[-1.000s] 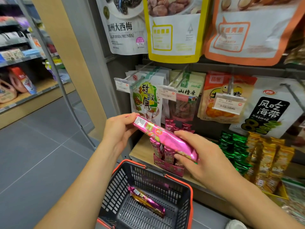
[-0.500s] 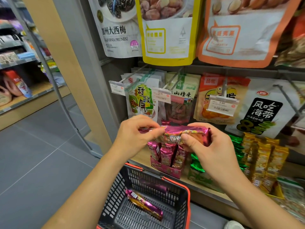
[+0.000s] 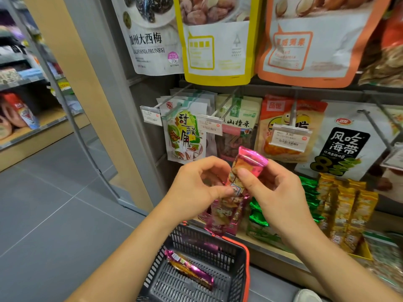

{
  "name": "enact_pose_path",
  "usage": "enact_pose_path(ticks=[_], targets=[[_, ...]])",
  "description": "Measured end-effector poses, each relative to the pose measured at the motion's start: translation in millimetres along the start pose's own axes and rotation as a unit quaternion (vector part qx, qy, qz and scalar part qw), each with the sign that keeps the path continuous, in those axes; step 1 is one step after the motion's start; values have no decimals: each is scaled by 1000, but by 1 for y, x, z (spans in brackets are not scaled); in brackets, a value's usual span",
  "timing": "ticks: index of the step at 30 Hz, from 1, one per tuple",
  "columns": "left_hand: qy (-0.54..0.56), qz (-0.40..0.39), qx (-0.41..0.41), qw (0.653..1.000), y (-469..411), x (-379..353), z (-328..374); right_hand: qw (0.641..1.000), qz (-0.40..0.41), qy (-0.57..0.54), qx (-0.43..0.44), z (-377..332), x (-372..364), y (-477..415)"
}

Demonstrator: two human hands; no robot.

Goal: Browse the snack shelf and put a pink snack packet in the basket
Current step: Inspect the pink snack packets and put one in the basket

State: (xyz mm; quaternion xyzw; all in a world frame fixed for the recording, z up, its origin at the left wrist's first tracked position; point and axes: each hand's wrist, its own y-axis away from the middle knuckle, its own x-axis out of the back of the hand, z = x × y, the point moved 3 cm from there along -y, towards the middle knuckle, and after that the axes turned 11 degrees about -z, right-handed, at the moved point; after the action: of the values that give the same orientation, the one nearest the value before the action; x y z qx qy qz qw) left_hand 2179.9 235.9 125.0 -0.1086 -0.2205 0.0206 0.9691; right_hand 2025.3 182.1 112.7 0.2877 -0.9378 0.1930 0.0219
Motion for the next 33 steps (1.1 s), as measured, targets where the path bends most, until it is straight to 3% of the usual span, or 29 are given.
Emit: enact_pose_path(ticks=[7, 14, 17, 22, 26, 29, 33], targets=[[157, 58, -10, 986, -1, 2, 4, 981, -24, 190, 21, 2, -4, 2], [123, 44, 26, 991, -4, 5, -3, 938, -55, 340, 23, 8, -9, 7], [133, 67, 39, 988, -4, 10, -8, 940, -88, 329, 7, 11, -10, 5], [250, 185, 35, 950, -1, 41, -20, 923, -262, 269, -84, 27, -12, 7], [285, 240, 60, 926, 4, 55, -38, 938, -265, 200, -95, 27, -7, 5], [289, 278, 80, 913, 6, 64, -50, 913, -305, 248, -104, 31, -5, 6], [207, 234, 127, 941, 12, 74, -65, 910, -284, 281, -108, 32, 3, 3]])
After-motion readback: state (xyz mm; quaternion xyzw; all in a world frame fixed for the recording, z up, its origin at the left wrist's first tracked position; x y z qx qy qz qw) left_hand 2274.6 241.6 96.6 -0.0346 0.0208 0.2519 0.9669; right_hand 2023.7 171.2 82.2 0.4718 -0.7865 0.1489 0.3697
